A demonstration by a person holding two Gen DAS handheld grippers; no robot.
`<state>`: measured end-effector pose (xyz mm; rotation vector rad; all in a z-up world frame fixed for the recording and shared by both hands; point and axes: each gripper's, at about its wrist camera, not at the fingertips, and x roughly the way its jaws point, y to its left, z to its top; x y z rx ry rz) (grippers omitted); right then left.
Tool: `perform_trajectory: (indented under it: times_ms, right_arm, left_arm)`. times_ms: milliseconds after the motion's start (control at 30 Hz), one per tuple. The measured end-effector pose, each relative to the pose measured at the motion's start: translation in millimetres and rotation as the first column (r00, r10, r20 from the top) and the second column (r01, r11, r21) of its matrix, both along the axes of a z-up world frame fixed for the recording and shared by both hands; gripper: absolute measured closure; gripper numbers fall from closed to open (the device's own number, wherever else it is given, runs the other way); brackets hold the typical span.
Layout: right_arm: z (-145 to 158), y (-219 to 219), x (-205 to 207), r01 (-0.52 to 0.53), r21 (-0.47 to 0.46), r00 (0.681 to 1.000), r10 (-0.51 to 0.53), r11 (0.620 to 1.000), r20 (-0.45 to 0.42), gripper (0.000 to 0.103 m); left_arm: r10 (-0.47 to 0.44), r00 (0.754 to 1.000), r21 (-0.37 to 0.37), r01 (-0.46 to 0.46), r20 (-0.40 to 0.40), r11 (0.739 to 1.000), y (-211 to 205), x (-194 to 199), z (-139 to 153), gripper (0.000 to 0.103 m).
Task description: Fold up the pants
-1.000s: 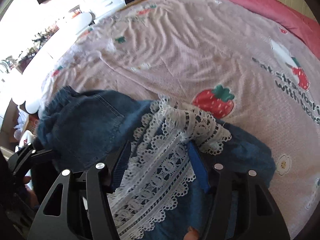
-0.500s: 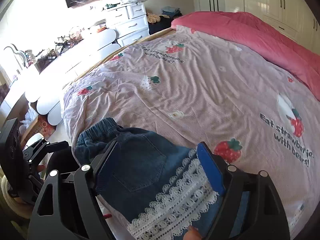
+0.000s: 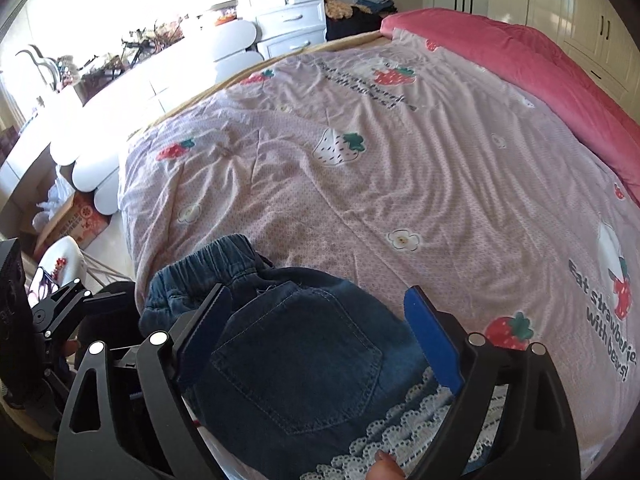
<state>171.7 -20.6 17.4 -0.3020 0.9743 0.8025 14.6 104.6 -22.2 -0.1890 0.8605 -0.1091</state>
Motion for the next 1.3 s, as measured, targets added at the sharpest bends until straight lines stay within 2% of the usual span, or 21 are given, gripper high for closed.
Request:
perform_trajectory:
  times_ms: [200, 500, 600, 767, 833, 933, 967, 1067, 1167, 1200, 1300]
  right_arm:
    - [-25, 24, 9, -0.053, -0.041, 0.997, 0.051, 0.998, -0.053, 0.016]
    - [-60, 48, 18, -0.131, -0.084, 0.979, 0.116, 0.988, -0.166, 0.017]
    - [-68, 57, 20, -0.149, -0.081, 0.971, 0.130, 0.986, -0.199, 0.029]
    - [-66, 62, 16, -0.189, -0.066, 0.961, 0.170, 0.980, -0.216, 0.059]
    - [-64, 61, 13, -0.199, -0.075, 0.962, 0.180, 0.977, -0.207, 0.068]
    - [-57, 53, 13, -0.185, -0.046, 0.962, 0.171, 0.982, -0.215, 0.078]
    - [-55, 50, 14, -0.180, -0.034, 0.962, 0.168, 0.983, -0.214, 0.083]
    - [-47, 39, 16, -0.171, 0.003, 0.961, 0.167, 0.985, -0.218, 0.091]
    - [-41, 30, 16, -0.164, 0.036, 0.961, 0.168, 0.986, -0.219, 0.092]
    - [-39, 28, 16, -0.163, 0.044, 0.961, 0.169, 0.986, -0.218, 0.093]
    - [-33, 24, 14, -0.166, 0.055, 0.963, 0.174, 0.985, -0.207, 0.093]
  left_arm:
    - [-0.015, 0.999, -0.019, 0.015, -0.038, 1.000, -2, 2, -16, 0.010]
    - [-0.016, 0.999, -0.033, 0.015, -0.043, 0.999, 1, 4, -18, 0.010]
    - [-0.016, 0.999, -0.039, 0.014, -0.047, 0.999, 2, 5, -19, 0.010]
    - [-0.009, 0.999, -0.073, 0.005, -0.048, 0.997, 6, 7, -20, 0.010]
    - [-0.019, 0.999, -0.112, 0.014, -0.040, 0.994, 6, 8, -19, 0.010]
    - [-0.054, 0.997, -0.231, 0.041, -0.051, 0.972, 3, 13, -22, 0.010]
    - [-0.056, 0.997, -0.242, 0.041, -0.055, 0.969, 2, 16, -23, 0.012]
    - [-0.054, 0.997, -0.257, 0.038, -0.055, 0.966, -2, 22, -24, 0.029]
    - [-0.050, 0.997, -0.267, 0.035, -0.050, 0.963, -4, 30, -24, 0.042]
    - [-0.036, 0.997, -0.265, 0.016, -0.071, 0.964, -3, 34, -28, 0.053]
    - [-0.021, 0.997, -0.299, -0.002, -0.074, 0.954, 2, 37, -30, 0.073]
